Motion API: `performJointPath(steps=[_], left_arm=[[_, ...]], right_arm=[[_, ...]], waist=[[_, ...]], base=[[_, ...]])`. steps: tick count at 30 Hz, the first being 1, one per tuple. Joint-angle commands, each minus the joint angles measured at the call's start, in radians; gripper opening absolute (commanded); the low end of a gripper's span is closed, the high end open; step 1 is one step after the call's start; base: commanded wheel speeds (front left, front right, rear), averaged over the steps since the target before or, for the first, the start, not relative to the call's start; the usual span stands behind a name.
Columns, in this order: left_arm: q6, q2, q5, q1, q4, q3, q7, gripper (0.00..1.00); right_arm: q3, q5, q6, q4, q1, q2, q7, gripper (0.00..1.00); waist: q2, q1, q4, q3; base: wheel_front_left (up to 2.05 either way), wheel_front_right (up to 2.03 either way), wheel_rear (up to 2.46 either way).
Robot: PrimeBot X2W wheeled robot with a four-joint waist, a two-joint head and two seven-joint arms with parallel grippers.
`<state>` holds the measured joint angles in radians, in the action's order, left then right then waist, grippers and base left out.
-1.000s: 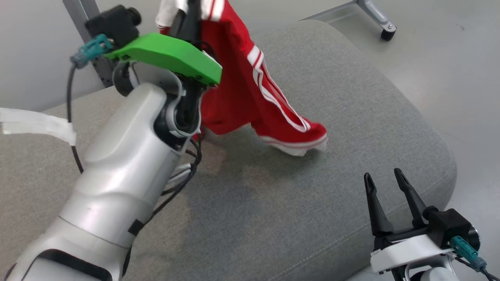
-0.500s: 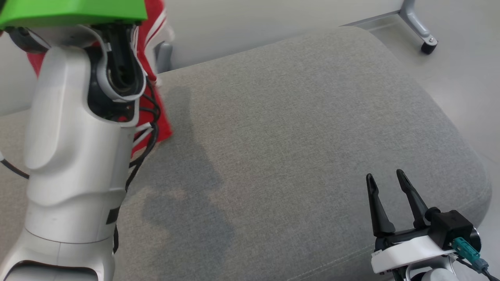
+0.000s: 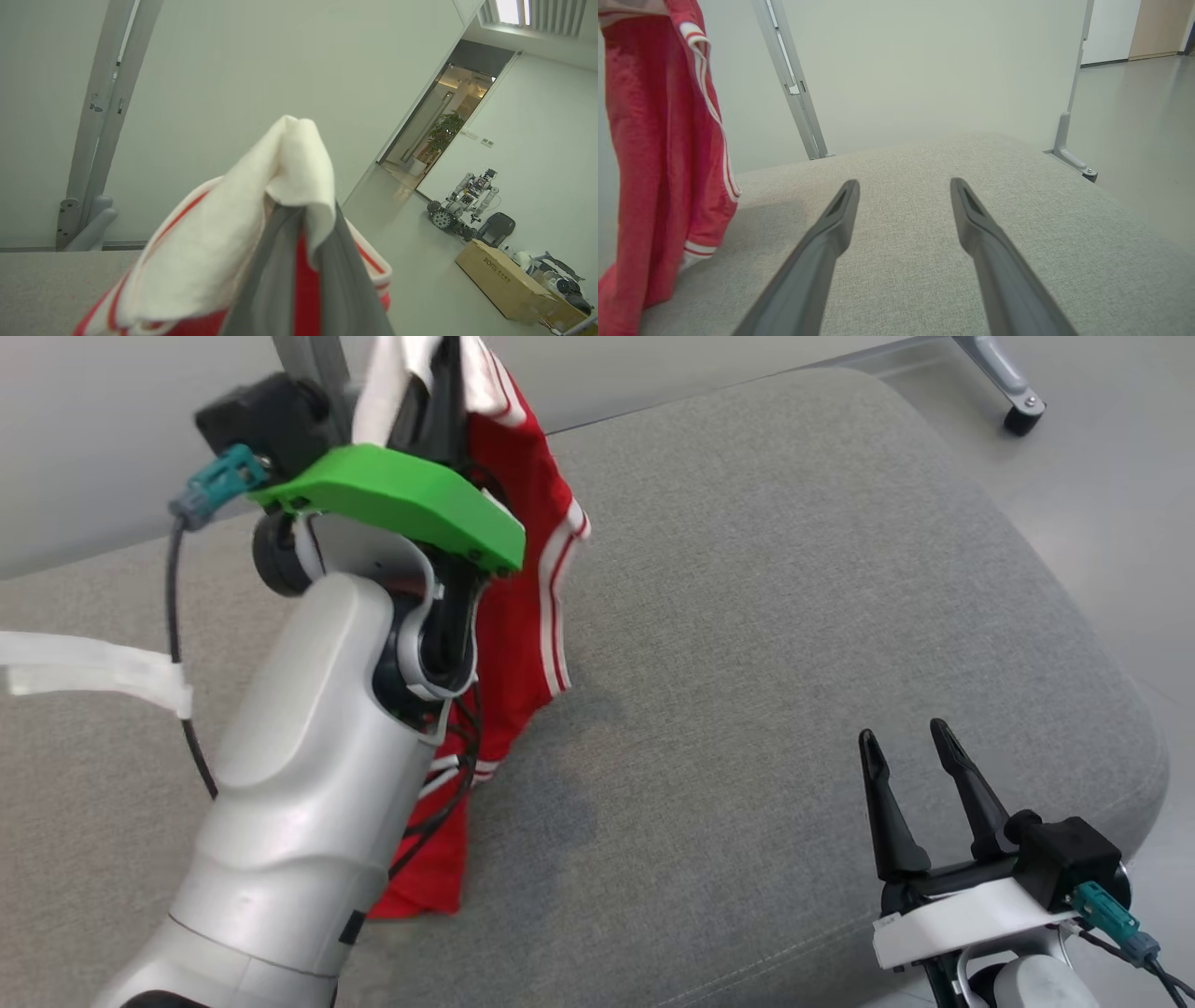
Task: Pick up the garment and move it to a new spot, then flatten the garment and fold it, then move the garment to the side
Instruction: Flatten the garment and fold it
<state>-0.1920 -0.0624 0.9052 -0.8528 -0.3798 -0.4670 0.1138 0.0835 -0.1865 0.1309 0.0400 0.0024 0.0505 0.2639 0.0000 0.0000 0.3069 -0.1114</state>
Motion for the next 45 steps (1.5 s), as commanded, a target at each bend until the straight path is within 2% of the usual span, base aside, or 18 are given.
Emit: performJointPath(steps=[1,5,8,12,13,14,15,16,20,24,29,33,35,40,45], left_arm=[[0.014,0.003,0.003,0.016,-0.026,-0.017,-0.006,0.00],[0.049,0.010,0.012,0.021,-0.116,-0.109,-0.012,0.00],[0.073,0.011,0.048,0.002,-0.148,-0.217,-0.008,0.00],[0.062,0.010,0.123,-0.018,-0.169,-0.379,-0.008,0.00],[0.055,0.009,0.150,-0.021,-0.171,-0.414,-0.001,0.04],[0.048,0.009,0.166,-0.025,-0.175,-0.451,0.005,0.28],[0.041,0.010,0.180,-0.030,-0.182,-0.487,0.012,0.47],[0.037,0.009,0.194,-0.036,-0.189,-0.519,0.025,0.98],[0.032,0.010,0.223,-0.054,-0.219,-0.642,0.048,1.00],[0.086,0.009,0.275,-0.054,-0.194,-0.753,-0.007,1.00],[0.110,0.010,0.302,-0.042,-0.162,-0.787,-0.011,1.00],[0.112,0.010,0.291,-0.011,-0.158,-0.797,0.057,1.00],[0.104,-0.001,0.273,0.006,-0.169,-0.797,0.089,1.00],[0.064,-0.071,0.228,0.061,-0.152,-0.770,0.137,1.00],[-0.019,-0.164,0.141,0.109,-0.094,-0.698,0.152,1.00]], right_arm=[[0.001,-0.009,0.000,0.002,-0.013,0.001,0.001,1.00],[0.011,-0.023,0.000,0.003,-0.034,0.001,0.001,1.00],[0.026,-0.031,0.000,0.001,-0.051,0.000,0.001,1.00],[0.048,-0.043,0.000,-0.001,-0.071,0.000,0.001,1.00],[0.054,-0.047,0.000,0.000,-0.074,0.000,0.001,1.00],[0.060,-0.051,0.000,0.001,-0.076,0.000,0.001,1.00],[0.066,-0.055,0.000,0.004,-0.079,0.000,0.001,1.00],[0.070,-0.059,0.000,0.006,-0.082,0.001,0.001,1.00],[0.072,-0.068,0.000,0.006,-0.083,0.000,0.001,1.00],[0.056,-0.063,0.000,0.004,-0.076,0.000,0.001,1.00],[0.031,-0.047,0.000,0.003,-0.064,0.001,0.001,1.00],[0.010,-0.029,0.000,-0.003,-0.048,0.001,0.001,1.00],[0.004,-0.022,0.000,-0.006,-0.044,0.001,0.001,1.00],[-0.017,0.000,0.000,-0.017,-0.027,0.001,0.000,1.00],[-0.036,0.023,0.000,-0.027,-0.021,0.000,0.001,1.00]], waist=[[0.0000,0.0000,0.036,-0.032],[0.0000,0.0000,0.080,-0.062],[0.0000,0.0000,0.112,-0.083],[0.0000,0.0000,0.153,-0.110],[0.0000,0.0000,0.163,-0.116],[0.0000,0.0000,0.174,-0.120],[0.0000,0.0000,0.184,-0.124],[0.0000,0.0000,0.195,-0.125],[0.0000,0.0000,0.220,-0.126],[0.0000,0.0000,0.215,-0.124],[0.0000,0.0000,0.187,-0.114],[0.0000,0.0000,0.139,-0.093],[0.0000,0.0000,0.120,-0.087],[0.0000,0.0000,0.061,-0.087],[0.0000,0.0000,0.002,-0.091]], base=[[0.00,0.00,0.00],[0.00,0.00,0.00],[0.00,0.00,0.00],[0.00,0.00,0.00],[0.00,0.00,0.00],[0.00,0.00,0.00],[0.00,0.00,0.00],[0.00,0.00,0.00],[0.00,0.00,0.00],[0.00,0.00,0.00],[0.00,0.00,0.00],[0.00,0.00,0.00],[0.00,0.00,0.00],[0.00,0.00,0.00],[0.00,0.00,0.00]])
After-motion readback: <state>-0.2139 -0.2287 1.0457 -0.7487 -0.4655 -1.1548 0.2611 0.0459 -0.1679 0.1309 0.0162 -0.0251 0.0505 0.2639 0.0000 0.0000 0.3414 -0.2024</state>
